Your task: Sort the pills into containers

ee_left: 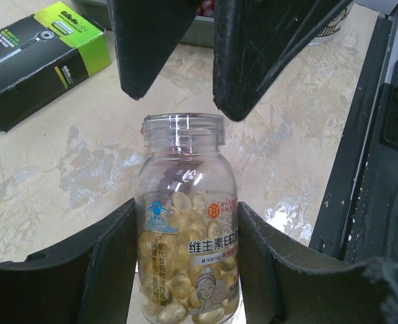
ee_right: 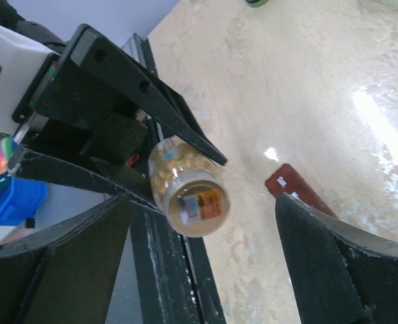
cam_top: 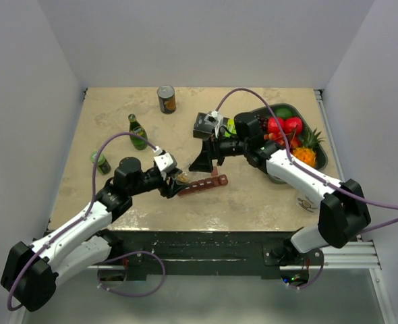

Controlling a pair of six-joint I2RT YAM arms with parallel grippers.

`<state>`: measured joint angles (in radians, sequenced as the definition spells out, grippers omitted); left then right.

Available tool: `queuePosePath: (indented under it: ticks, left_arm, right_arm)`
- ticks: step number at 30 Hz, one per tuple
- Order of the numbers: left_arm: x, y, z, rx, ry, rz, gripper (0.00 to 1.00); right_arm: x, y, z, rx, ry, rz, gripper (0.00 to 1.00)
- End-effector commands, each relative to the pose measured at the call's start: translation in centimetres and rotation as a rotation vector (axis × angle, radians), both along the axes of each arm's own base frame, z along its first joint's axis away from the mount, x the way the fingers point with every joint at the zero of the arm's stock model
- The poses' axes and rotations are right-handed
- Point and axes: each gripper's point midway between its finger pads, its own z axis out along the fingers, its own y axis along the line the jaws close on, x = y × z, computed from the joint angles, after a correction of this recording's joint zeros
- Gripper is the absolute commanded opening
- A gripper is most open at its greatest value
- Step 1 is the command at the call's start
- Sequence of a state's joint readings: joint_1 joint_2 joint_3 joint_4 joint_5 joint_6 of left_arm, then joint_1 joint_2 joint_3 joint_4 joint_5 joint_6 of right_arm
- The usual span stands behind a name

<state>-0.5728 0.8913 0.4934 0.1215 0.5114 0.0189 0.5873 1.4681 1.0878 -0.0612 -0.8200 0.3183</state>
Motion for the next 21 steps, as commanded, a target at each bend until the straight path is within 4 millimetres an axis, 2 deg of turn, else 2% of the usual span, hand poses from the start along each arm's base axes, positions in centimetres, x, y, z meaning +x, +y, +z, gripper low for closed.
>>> queuePosePath:
  ticks: [1,5,9,10,13,15,17,18,19,20,21]
  left_arm:
    - [0.8,-0.5,2.1,-0.054,-0.070,0.009,0.00]
    - [1.0,-0.4,2.1,-0.054,-0.073,0.023,0.00]
    - [1.1,-0.2,2.2,-0.052,-0.079,0.035,0.00]
    - [1.1,-0.2,2.2,-0.053,-0.078,0.035,0.00]
    - [0.9,-0.1,2.2,-0.042,-0.097,0.026,0.00]
    - [0.2,-0.2,2.1,-0.032,-0.110,-0.016,0.00]
    - [-0.9,-0.6,2.3,-0.029,-0.147,-0.095,0.00]
    - [-1.4,-0.7,2.1,-0.030,-0.154,-0.122,0.00]
    - [-1.9,-0.8,2.1,-0.029,-0.168,-0.156,0.00]
    - [-3.1,-1.3,2.3,-0.047,-0.170,-0.234,0.00]
    - [-3.6,-1.5,2.4,-0.055,-0.171,-0.267,0.00]
  right_arm:
    - [-0.6,1.7,0.6,0.039,0.034,0.002,0.89]
    - [-1.6,2.6,0.3,0.036,0.062,0.052,0.78]
    - [-2.0,2.8,0.7,0.043,0.050,0.079,0.56]
    - [-2.1,2.8,0.9,0.048,0.045,0.088,0.39]
    - [-2.9,2.9,1.9,0.083,0.037,0.154,0.12]
    - [-4.4,2.8,3.0,0.129,0.022,0.256,0.07]
    - [-5.2,2.8,3.5,0.139,-0.101,0.356,0.04]
    - [-7.4,1.8,2.6,0.112,-0.056,0.457,0.01]
    - [-7.3,2.1,2.7,0.126,-0.328,0.574,0.00]
    - [-8.1,2.0,1.9,0.097,-0.397,0.637,0.00]
    - [-9.5,0.6,-0.4,-0.031,-0.385,0.695,0.00]
